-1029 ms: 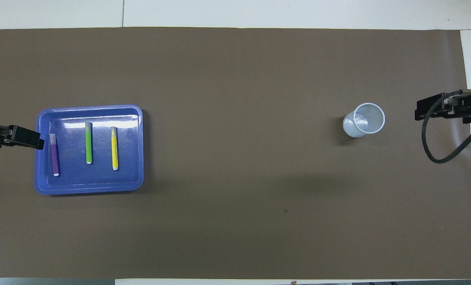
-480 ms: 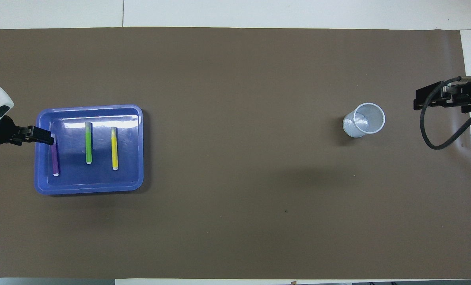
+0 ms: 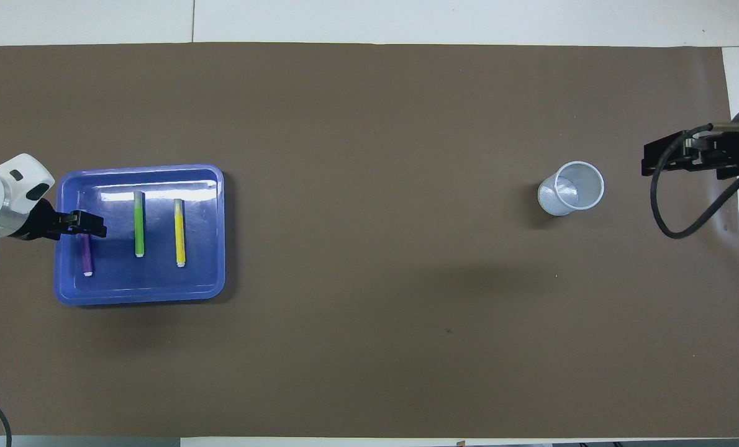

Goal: Transfer and insert pens with both arms
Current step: 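Lower the left gripper and grasp the purple pen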

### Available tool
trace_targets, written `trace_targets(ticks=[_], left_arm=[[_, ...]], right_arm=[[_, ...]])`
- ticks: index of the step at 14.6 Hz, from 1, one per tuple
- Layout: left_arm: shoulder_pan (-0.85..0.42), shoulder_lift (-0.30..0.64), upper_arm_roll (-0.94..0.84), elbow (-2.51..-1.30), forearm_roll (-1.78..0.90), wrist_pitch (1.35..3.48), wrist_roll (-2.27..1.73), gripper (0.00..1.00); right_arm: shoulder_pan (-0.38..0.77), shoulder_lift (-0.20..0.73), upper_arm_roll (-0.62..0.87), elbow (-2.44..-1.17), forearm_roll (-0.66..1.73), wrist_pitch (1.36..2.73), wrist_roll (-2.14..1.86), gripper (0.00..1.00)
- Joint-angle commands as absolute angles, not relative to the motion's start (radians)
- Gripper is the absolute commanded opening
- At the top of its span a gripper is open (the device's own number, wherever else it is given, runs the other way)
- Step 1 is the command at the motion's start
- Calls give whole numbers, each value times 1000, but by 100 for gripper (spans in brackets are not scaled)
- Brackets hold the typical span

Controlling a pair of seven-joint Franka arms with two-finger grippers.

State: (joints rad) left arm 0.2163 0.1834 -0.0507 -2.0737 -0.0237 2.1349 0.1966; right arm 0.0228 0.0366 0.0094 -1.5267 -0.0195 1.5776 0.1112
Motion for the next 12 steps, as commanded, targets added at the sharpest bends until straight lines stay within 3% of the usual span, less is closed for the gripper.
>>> trace_targets(ticks=[1,8,12], left_arm=[[216,198,-54,-2082,-21,2164,143,97],[219,252,-52,-2074,-20,2197,133,89],[215,253,-51,-2065,-11,2194,133,67]], right_arm=[[15,28,12,-1542,2,1566,98,100],[15,-3,12,-1582,2,1578,104,100],[15,-3,12,-1582,2,1578,106,100]])
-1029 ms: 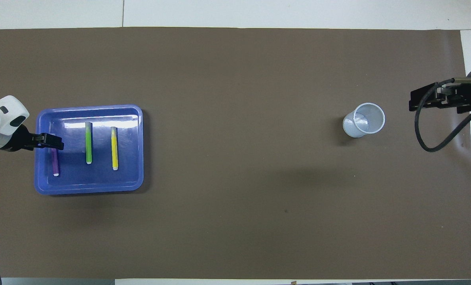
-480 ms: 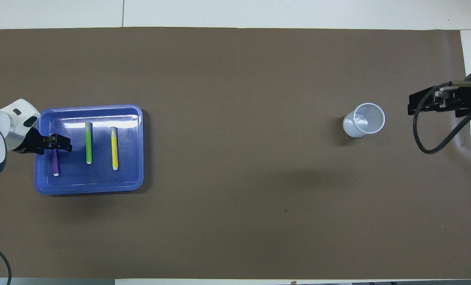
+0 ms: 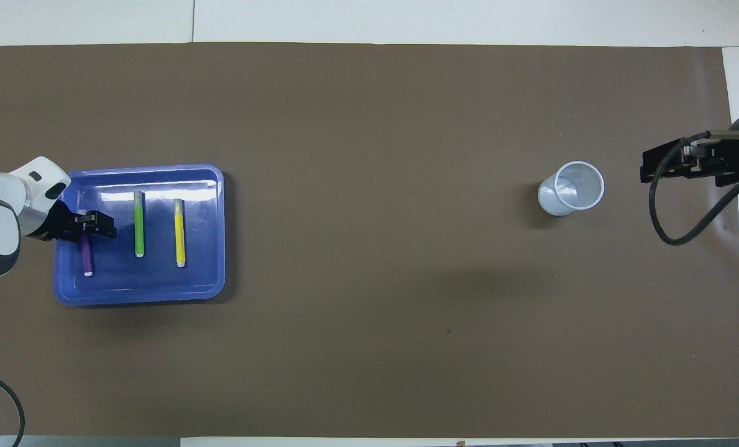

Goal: Transfer and insert pens with both arms
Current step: 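Lower the left gripper and grasp the purple pen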

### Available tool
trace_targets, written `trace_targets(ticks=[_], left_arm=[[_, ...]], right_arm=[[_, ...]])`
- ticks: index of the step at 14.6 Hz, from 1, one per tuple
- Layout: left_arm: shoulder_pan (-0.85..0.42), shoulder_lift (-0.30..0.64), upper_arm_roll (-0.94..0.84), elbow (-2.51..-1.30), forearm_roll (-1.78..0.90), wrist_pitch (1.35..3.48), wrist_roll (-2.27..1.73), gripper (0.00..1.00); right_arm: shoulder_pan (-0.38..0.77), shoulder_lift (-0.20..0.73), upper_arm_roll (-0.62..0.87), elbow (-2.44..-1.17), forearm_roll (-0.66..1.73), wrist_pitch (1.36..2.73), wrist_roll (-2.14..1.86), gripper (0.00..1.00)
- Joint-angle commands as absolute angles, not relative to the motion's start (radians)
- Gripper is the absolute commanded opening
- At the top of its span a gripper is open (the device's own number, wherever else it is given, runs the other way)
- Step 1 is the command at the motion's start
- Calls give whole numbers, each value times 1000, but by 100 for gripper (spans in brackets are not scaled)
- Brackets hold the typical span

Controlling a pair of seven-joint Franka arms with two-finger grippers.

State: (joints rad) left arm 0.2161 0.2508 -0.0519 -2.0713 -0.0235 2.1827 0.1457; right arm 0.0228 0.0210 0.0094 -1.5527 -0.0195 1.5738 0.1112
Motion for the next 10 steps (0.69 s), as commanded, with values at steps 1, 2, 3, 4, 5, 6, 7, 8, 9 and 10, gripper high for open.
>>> trace_targets(ticks=[1,2,3,4,5,6,7,8,9,10], left_arm=[[213,253,-51,-2060,-9,2195,133,62],[213,255,-52,-2056,-8,2195,133,61],[212,255,-51,-2052,-2,2198,133,60],[213,261,-51,-2051,30,2201,133,59],[212,264,-52,-2049,56,2203,133,59],[212,265,-51,-2049,60,2203,133,59],[213,265,-52,-2049,60,2206,133,58],[215,267,-52,-2049,60,2212,133,58],[215,267,-52,-2052,60,2217,133,57],[216,268,-52,-2054,60,2217,133,54]], right_arm=[[15,-3,12,-1582,2,1578,106,100],[15,-3,12,-1582,2,1580,106,100],[15,-3,12,-1582,2,1580,106,100],[15,-3,12,-1582,2,1580,106,100],[15,-3,12,-1582,2,1580,106,100],[15,-3,12,-1583,2,1580,106,100],[15,-3,12,-1582,2,1582,106,100],[15,-3,12,-1583,2,1582,106,100],[15,-3,12,-1583,2,1582,106,100],[15,-3,12,-1583,2,1582,106,100]])
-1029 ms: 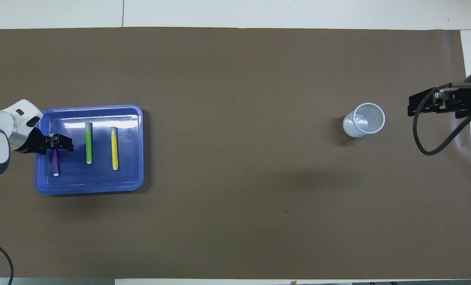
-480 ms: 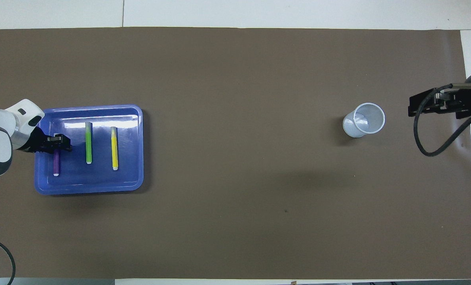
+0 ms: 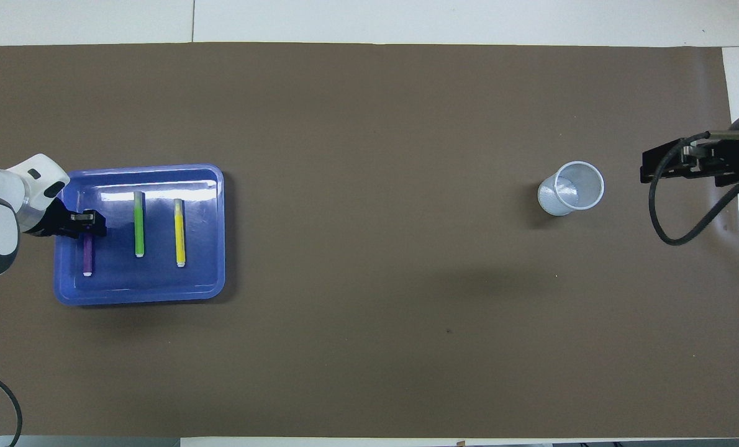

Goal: Transfer and insert pens with both arms
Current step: 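Lower the left gripper and grasp the purple pen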

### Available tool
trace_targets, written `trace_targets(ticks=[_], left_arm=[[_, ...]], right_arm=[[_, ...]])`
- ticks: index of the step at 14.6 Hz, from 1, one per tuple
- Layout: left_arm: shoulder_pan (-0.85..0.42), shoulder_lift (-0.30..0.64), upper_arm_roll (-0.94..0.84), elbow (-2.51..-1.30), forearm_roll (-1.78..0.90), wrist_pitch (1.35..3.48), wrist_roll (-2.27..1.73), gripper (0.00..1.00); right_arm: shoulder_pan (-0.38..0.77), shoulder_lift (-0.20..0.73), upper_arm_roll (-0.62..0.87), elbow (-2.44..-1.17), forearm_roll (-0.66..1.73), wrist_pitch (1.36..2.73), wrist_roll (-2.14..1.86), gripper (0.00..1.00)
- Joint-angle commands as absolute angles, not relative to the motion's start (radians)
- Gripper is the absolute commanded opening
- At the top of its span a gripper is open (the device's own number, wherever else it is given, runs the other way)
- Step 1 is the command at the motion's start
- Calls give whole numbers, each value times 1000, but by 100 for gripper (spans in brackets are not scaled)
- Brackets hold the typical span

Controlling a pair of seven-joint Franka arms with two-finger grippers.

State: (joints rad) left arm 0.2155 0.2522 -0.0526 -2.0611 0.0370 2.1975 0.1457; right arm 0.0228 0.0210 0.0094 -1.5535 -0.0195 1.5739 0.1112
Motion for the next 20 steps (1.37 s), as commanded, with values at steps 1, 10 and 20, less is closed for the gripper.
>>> trace_targets(ticks=[1,10,20], left_arm=[[216,268,-52,-2056,60,2217,133,47],[221,267,-52,-2051,61,2201,133,0],[109,252,-66,-1648,-110,1615,-246,0]], right_arm=[[15,-3,12,-1583,2,1582,106,100],[17,-3,12,-1583,2,1582,106,100],[17,-2,12,-1582,2,1598,106,100]])
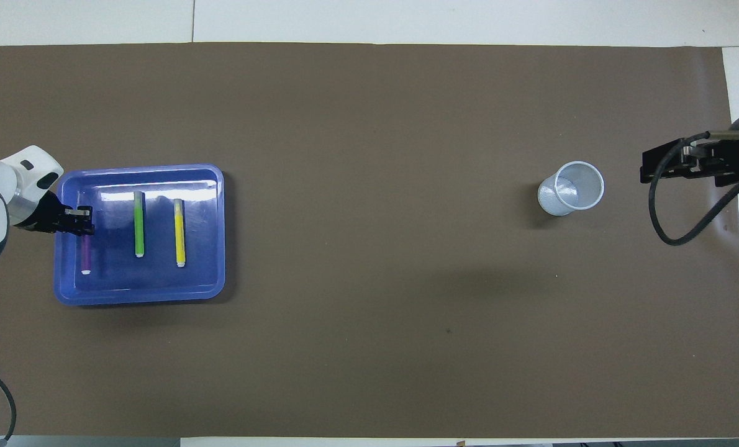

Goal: Transfer and insert pens with both arms
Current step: 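Lift the purple pen with the left gripper while the right gripper approaches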

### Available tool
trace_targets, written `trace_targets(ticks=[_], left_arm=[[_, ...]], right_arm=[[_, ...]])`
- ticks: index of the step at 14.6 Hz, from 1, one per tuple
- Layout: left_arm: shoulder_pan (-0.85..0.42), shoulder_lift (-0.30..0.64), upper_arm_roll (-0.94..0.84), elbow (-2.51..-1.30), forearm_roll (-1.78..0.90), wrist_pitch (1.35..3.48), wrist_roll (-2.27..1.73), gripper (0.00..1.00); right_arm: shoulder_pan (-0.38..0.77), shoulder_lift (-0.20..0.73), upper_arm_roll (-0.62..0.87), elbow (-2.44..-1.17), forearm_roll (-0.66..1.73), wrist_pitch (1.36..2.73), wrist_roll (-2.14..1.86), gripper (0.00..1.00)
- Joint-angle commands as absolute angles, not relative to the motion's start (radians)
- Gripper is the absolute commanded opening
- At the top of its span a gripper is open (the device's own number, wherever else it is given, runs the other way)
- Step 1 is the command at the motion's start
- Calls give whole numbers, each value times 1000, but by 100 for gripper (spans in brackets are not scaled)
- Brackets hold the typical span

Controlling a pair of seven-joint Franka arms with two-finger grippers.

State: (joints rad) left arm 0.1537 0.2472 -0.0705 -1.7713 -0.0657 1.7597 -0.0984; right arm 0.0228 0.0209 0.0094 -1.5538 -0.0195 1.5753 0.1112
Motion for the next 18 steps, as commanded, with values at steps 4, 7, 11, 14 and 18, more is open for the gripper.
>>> trace_targets(ticks=[4,7,11,14,18], left_arm=[[72,223,-86,-1520,-381,1430,-666,0],[71,177,-147,-1529,-539,1433,-950,0],[69,132,-204,-1586,-751,1476,-1207,0],[-7,48,-221,-1760,-883,1628,-1323,0],[-168,-46,-221,-1978,-1037,1966,-1417,0]], right_arm=[[17,-2,12,-1583,20,1608,106,100],[17,-2,12,-1588,131,1614,135,100],[53,-20,12,-1655,331,1732,259,100],[125,-17,12,-1648,429,1784,383,100],[277,-12,12,-1647,446,1890,639,100]])
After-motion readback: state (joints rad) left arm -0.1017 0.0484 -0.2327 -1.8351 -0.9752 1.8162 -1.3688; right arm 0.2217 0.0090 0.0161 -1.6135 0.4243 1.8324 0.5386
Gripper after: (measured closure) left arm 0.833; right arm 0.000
